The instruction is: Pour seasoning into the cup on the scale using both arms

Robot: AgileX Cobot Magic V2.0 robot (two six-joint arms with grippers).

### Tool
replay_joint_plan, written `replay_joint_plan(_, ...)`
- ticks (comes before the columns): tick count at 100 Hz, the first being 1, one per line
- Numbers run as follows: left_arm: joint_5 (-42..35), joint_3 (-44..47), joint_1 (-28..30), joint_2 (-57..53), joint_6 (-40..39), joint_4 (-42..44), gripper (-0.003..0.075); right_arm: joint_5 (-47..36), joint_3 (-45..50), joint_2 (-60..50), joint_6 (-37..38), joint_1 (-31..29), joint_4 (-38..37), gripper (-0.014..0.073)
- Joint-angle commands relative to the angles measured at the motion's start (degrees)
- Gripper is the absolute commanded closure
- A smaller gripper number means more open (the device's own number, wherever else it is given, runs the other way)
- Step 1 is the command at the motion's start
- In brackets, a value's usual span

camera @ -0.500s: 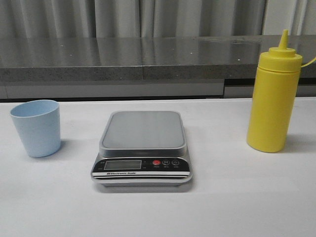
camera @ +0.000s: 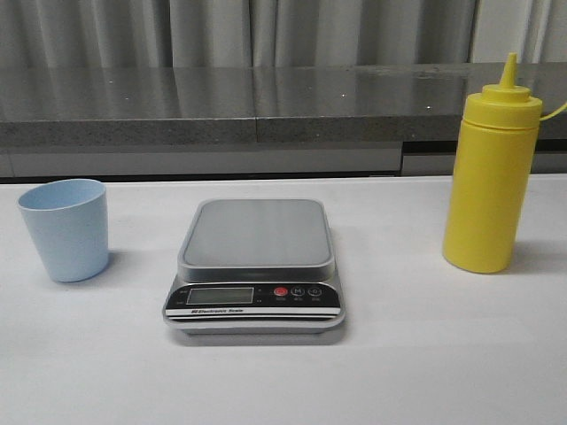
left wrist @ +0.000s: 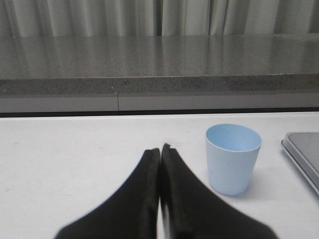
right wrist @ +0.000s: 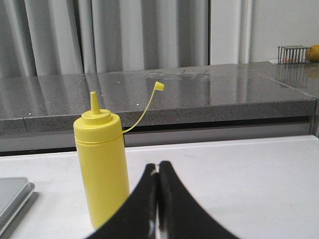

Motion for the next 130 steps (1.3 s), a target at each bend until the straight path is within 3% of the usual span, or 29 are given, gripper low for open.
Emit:
replay_joint_plan(1, -6.97, 1.76, -0.03, -1.63, -0.57, -0.36, 0.0741, -4.37, -1.1, -1.25, -0.08, -0.26, -0.67, 0.0655)
replay_joint_plan(42, 1.48, -13.67, -0.03, 7.07, -0.57, -1.5, 0.0741, -4.37, -1.1, -1.25, -0.08, -0.26, -0.67, 0.0655)
replay_joint_plan(59, 3.19, -20.68, -0.03, 16.17, -0.57, -1.5, 0.0741, -4.37, -1.1, -1.25, -0.08, -0.26, -0.67, 0.0655)
replay_joint_plan(92, 13.42, -33.47, -0.03, 36.32, 1.49, -1.5, 0.0732, -4.37, -1.1, -1.25, -0.08, -0.26, -0.67, 0.0655)
replay_joint_plan(104, 15.14, -37.11, -0.03, 43.19, 1.61, -1.93, 0.0615, -4.37, -1.1, -1.25, -0.08, -0.26, -0.67, 0.0655)
replay_joint_plan(121, 15.2, -41.97, -0.03, 51.21, 1.61, -5.16, 0.0265, -4.37, -1.1, -1.25, -0.08, -0.26, -0.67, 0.0655)
replay_joint_plan(130, 16.35, -44.69, -0.15, 55.58, 1.61, -7.62, 0.0171, -4.37, -1.1, -1.25, -0.08, -0.26, -0.67, 0.0655)
